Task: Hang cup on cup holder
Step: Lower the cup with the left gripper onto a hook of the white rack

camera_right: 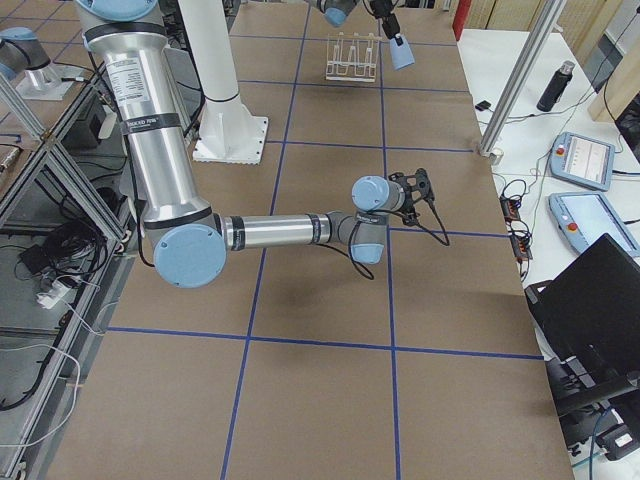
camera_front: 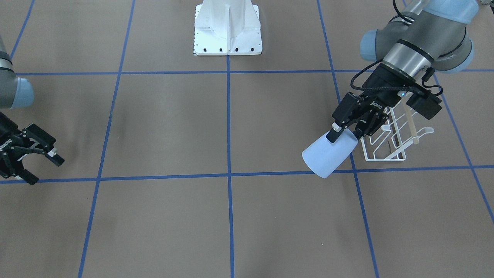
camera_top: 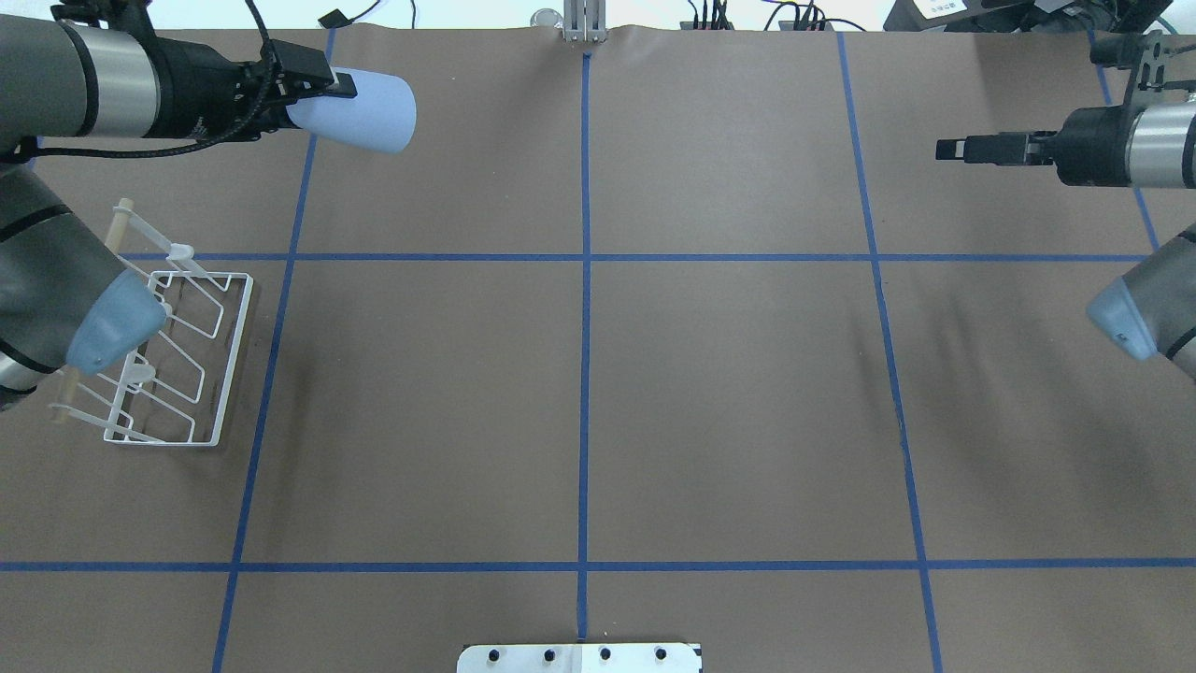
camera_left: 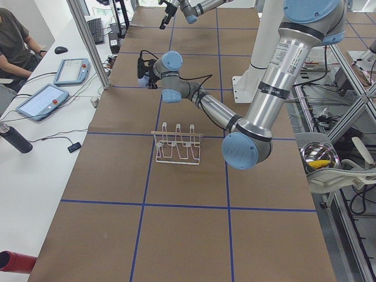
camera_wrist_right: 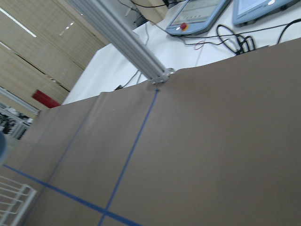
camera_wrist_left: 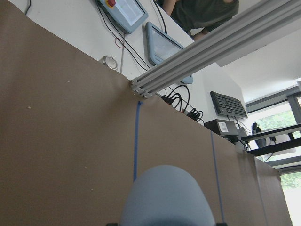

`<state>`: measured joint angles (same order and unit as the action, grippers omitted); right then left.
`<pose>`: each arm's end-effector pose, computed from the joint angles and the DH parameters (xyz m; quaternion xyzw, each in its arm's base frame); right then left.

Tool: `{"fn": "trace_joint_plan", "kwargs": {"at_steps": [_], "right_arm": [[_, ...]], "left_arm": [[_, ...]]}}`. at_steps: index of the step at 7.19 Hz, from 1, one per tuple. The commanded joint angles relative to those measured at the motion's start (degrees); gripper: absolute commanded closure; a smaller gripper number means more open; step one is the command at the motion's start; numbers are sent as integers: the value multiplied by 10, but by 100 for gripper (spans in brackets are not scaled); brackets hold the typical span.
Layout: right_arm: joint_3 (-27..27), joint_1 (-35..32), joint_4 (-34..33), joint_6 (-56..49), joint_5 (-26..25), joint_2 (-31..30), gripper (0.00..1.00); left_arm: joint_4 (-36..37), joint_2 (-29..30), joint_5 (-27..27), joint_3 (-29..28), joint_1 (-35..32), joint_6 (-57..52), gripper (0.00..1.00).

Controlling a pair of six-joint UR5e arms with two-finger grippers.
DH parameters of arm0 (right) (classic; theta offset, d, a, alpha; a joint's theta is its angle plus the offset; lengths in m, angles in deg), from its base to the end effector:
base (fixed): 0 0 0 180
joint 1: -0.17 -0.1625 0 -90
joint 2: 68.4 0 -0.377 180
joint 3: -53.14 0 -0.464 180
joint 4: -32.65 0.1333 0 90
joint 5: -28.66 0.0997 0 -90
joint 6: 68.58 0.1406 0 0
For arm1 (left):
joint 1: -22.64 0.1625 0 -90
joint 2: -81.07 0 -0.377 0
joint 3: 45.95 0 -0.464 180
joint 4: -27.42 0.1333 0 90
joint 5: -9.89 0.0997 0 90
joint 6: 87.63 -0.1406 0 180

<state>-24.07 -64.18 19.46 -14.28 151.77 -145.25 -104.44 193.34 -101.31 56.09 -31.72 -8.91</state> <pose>-0.2463 -0.6435 0.4556 0.3150 -0.5548 0.0132 0.7700 0.3276 -0.5984 0.1844 0.2069 0.5880 -0.1785 0.7613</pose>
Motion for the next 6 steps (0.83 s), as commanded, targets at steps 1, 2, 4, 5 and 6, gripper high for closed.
{"fn": "trace_joint_plan", "kwargs": {"at_steps": [1, 2, 4, 5, 6], "right_arm": [[3, -61, -171, -205, 54, -5, 0], [-1, -103, -267, -301, 80, -1, 0], [-38, -137, -453, -432, 118, 0, 0], [-58, -137, -528, -468, 118, -3, 0], [-85, -129, -599, -472, 118, -2, 0]], "left_arm": [[272, 2, 11, 93, -2, -167, 100], [375, 6, 8, 129, -6, -222, 100], [572, 5, 6, 205, -6, -359, 100], [626, 4, 4, 209, -7, -413, 100], [640, -1, 1, 205, -12, -442, 100]]}}
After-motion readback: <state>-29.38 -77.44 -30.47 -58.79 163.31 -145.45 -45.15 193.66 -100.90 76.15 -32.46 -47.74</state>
